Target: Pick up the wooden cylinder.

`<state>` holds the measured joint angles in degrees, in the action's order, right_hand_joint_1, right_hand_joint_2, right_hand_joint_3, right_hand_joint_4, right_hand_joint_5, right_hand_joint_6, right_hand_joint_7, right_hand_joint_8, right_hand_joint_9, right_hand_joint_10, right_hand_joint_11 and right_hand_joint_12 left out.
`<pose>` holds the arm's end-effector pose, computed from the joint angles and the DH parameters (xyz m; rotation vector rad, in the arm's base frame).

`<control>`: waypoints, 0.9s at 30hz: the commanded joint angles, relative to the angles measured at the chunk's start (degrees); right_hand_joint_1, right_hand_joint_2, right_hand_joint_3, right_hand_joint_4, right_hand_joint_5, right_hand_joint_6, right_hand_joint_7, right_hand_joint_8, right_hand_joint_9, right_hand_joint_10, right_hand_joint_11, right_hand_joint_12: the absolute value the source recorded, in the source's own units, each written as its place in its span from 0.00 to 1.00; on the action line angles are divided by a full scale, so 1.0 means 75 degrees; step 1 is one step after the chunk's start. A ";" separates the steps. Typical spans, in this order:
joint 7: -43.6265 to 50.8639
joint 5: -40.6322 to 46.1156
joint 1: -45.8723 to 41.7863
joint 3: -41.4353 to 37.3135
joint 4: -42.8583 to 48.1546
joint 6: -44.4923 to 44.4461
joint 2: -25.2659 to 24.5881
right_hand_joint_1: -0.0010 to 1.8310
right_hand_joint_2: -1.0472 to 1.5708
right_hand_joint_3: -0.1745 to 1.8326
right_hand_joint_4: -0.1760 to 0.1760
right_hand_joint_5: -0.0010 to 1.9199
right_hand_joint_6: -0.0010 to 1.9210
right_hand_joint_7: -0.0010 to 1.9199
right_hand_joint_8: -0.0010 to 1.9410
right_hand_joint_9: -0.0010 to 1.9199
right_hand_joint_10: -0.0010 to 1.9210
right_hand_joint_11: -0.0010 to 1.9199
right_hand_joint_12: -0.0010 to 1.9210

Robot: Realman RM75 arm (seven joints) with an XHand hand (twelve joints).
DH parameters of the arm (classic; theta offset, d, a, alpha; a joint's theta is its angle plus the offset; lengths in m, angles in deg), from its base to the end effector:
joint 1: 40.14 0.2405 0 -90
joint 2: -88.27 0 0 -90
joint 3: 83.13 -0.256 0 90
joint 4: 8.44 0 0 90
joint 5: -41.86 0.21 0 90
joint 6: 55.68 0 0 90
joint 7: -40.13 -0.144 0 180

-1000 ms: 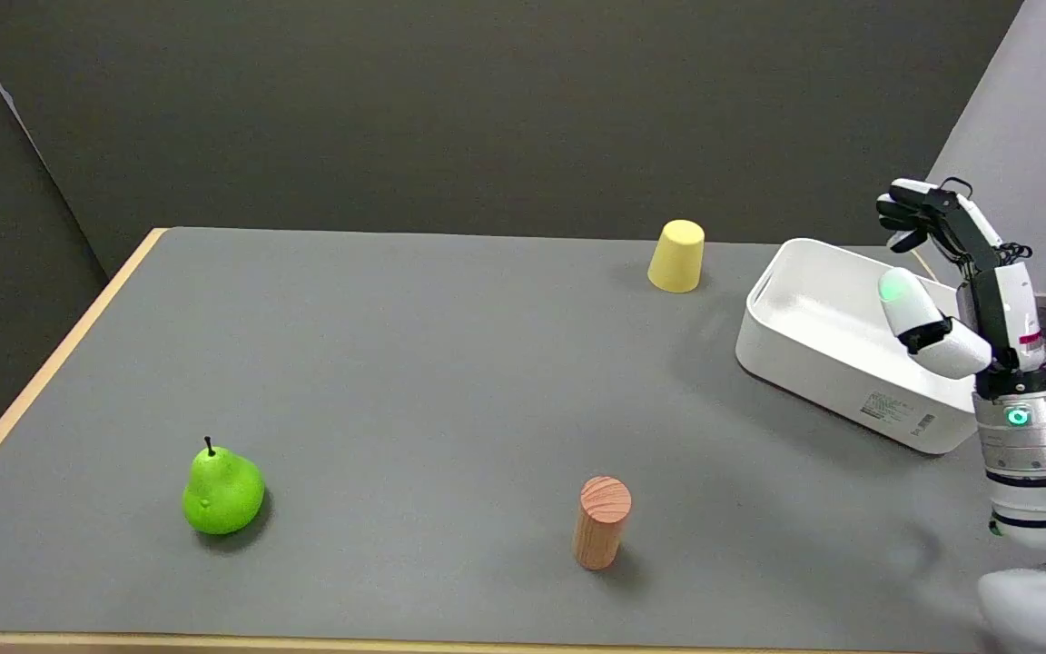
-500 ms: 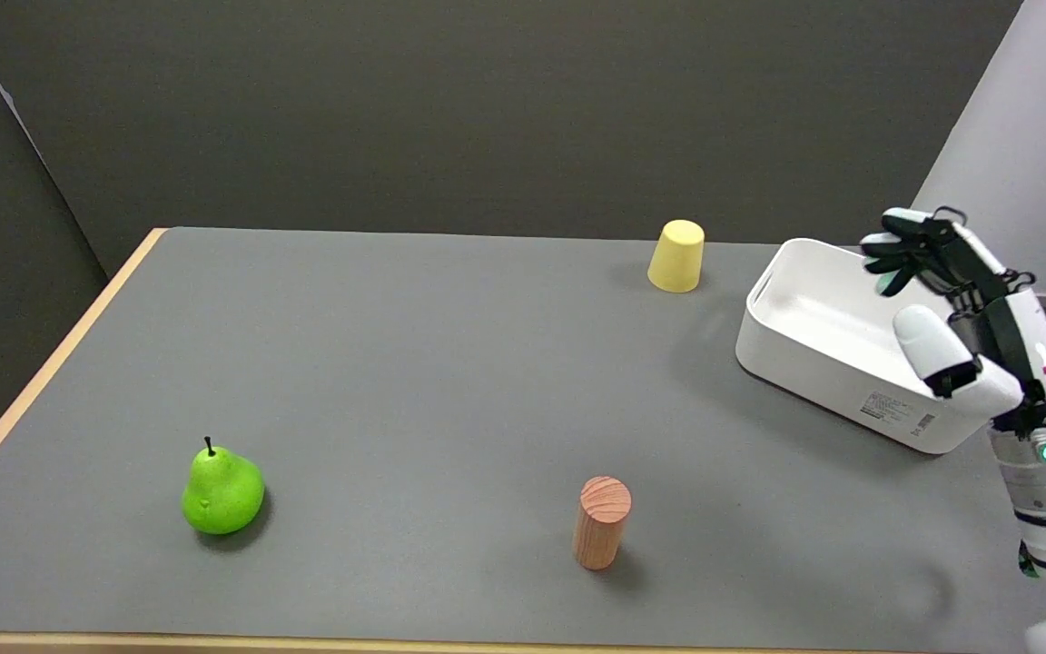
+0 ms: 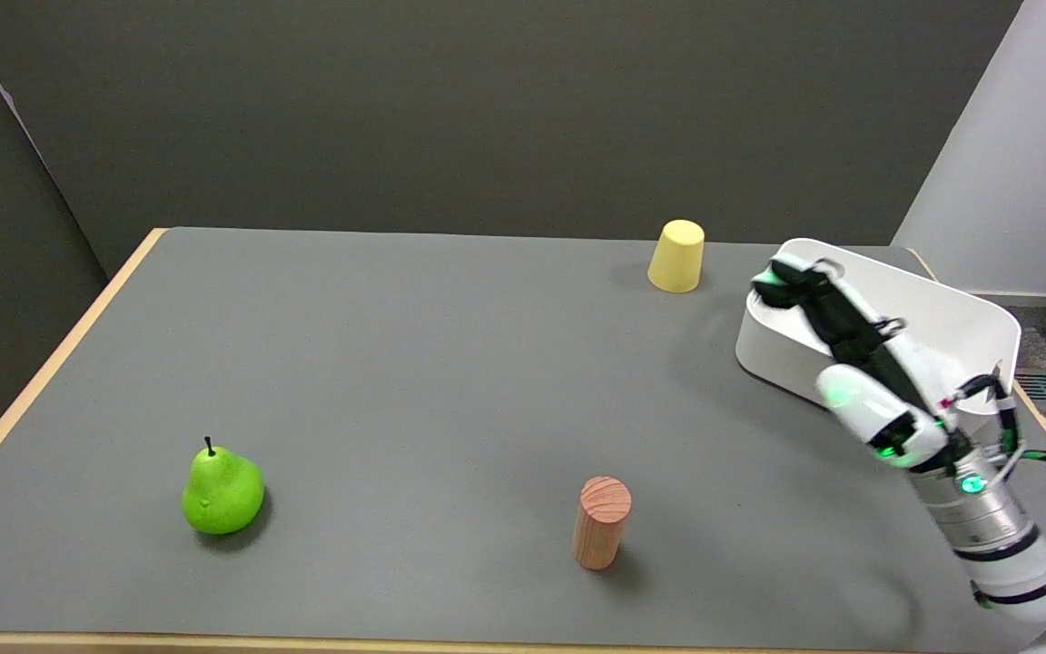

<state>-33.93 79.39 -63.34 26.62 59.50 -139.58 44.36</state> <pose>-0.2568 -0.1795 0.4081 1.8391 -0.6490 1.2312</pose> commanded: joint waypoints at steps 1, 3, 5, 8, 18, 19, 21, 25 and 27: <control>-0.0402 -0.2128 0.0546 0.0541 0.0305 0.2234 -0.0582 0.21 0.64 0.56 0.00 0.06 0.25 0.06 0.24 0.01 0.35 0.00 0.52; -0.0391 -0.2207 0.0647 0.0677 0.0165 0.2290 -0.0624 0.20 0.66 0.52 0.00 0.06 0.23 0.05 0.22 0.00 0.35 0.00 0.49; -0.0290 -0.2231 0.0692 0.0692 0.0017 0.2243 -0.0695 0.20 0.67 0.48 0.00 0.06 0.22 0.05 0.19 0.00 0.34 0.00 0.46; 0.0123 -0.2146 0.0663 0.0642 -0.0096 0.2216 -0.0817 0.20 0.67 0.48 0.00 0.05 0.22 0.03 0.19 0.00 0.32 0.00 0.41; 0.0323 -0.1976 0.0462 0.0564 -0.0416 0.2268 -0.0808 0.21 0.68 0.46 0.00 0.05 0.22 0.04 0.18 0.00 0.30 0.00 0.38; 0.0323 -0.1975 0.0442 0.0564 -0.0416 0.2278 -0.0808 0.21 0.68 0.46 0.00 0.05 0.22 0.04 0.18 0.00 0.30 0.00 0.38; 0.0334 -0.1975 0.0428 0.0600 -0.0482 0.2310 -0.0798 0.21 0.68 0.46 0.00 0.05 0.23 0.04 0.18 0.00 0.31 0.00 0.38; 0.0334 -0.2007 0.0428 0.0639 -0.0628 0.2312 -0.0798 0.21 0.68 0.46 0.00 0.06 0.24 0.06 0.19 0.01 0.34 0.00 0.41; 0.0334 -0.2039 0.0430 0.0651 -0.0695 0.2312 -0.0798 0.21 0.68 0.47 0.00 0.06 0.24 0.07 0.20 0.01 0.34 0.00 0.42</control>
<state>-32.71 65.71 -59.89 30.56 57.57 -124.50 39.15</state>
